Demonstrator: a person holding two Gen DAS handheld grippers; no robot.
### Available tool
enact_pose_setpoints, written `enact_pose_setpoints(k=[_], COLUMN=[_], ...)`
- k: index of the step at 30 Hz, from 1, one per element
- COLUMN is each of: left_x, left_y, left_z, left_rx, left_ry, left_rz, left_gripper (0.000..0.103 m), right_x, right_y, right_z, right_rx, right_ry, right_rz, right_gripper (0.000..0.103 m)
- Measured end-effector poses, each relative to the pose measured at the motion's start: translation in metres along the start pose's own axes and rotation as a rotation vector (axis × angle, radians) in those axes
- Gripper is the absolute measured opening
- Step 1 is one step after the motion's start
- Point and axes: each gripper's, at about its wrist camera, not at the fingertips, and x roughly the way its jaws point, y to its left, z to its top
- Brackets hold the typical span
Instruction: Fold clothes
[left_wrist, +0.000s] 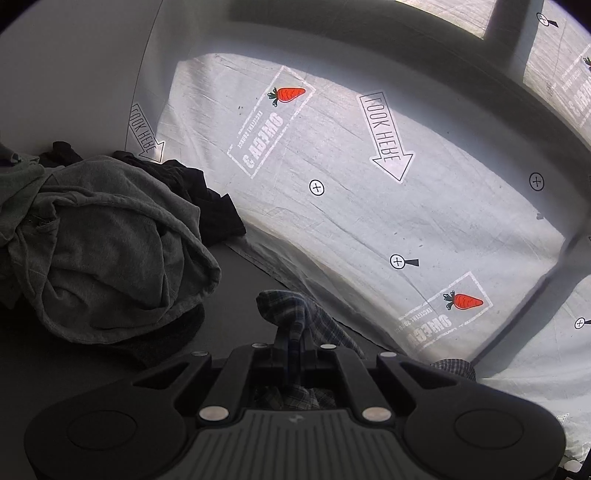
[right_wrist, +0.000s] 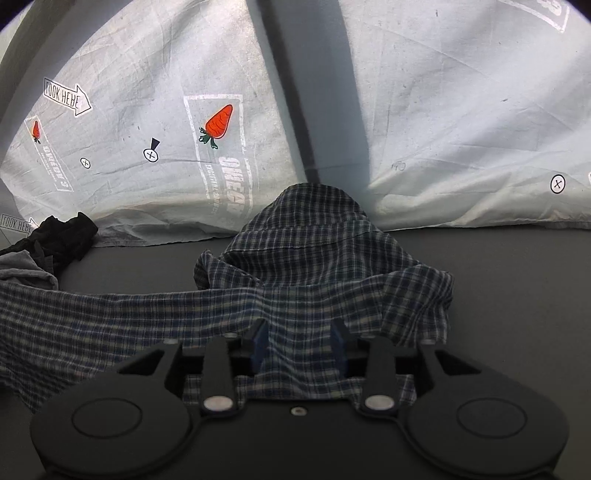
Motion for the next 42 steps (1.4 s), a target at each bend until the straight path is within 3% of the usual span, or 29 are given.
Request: enact_pose_setpoints(k=[1,3,5,10,13,15,17,19,24,30,35,39,42], left_x=[0.001,0.002,0.001,-0.005,-0.010,-0.014,-0.023,-0.031,-0.052,-0.081,-0.102,-0.109,-0.108], left_y=[0.003,0.006,0.006,-0.001,-0.007,-0.012,-0.018,-0.025,-0.043,-0.077,-0.109,-0.124,-0.124], left_z=[-0.002,-0.006,-0.008,-0.013,-0.018,-0.021,-0.024,-0.028,-0.043,-0.076,-0.132,-0.188,-0.221], left_rx=[0.000,0.001,-0.001,0.012,0.024,0.024,0.034,0.053,0.078,0.165,0.281,0.396,0.417], left_ry=[0.005,0.012,0.018,0.027,0.037,0.045,0.044,0.041,0.056,0.118,0.254,0.389,0.504], left_rz=[0.005,0.012,0.016,0.001,-0.012,-0.025,-0.044,-0.061,-0.135,-0.269,-0.356,-0.391,-0.396], left_gripper=[0.005,0.006,0.006,0.006,0.006,0.006,0.006,0.006,0.006,0.006,0.006,0.011,0.011], right_x=[-0.010,-0.029,-0.049,-0.085,-0.077,-0.067,-0.068,-0.067,-0.075,-0.114,-0.142,-0.157,-0.171], right_y=[-0.004,-0.012,-0.026,-0.042,-0.041,-0.034,-0.030,-0.037,-0.058,-0.060,-0.071,-0.079,-0.081], right_z=[-0.003,-0.012,-0.026,-0.075,-0.111,-0.131,-0.137,-0.133,-0.133,-0.146,-0.162,-0.178,-0.190], right_rx=[0.003,0.017,0.083,0.187,0.219,0.166,0.145,0.221,0.450,0.480,0.523,0.541,0.538], right_ry=[-0.013,-0.029,-0.020,0.041,0.136,0.182,0.152,0.164,0.157,0.100,0.088,0.099,0.073], right_rz=[0.003,-0.008,-0.032,-0.016,0.006,0.031,0.036,0.055,0.145,0.143,0.142,0.137,0.173], right_gripper=[0.036,0.020,0.013,0.010,0.010,0.010,0.014,0.017,0.057,0.080,0.081,0.081,0.081])
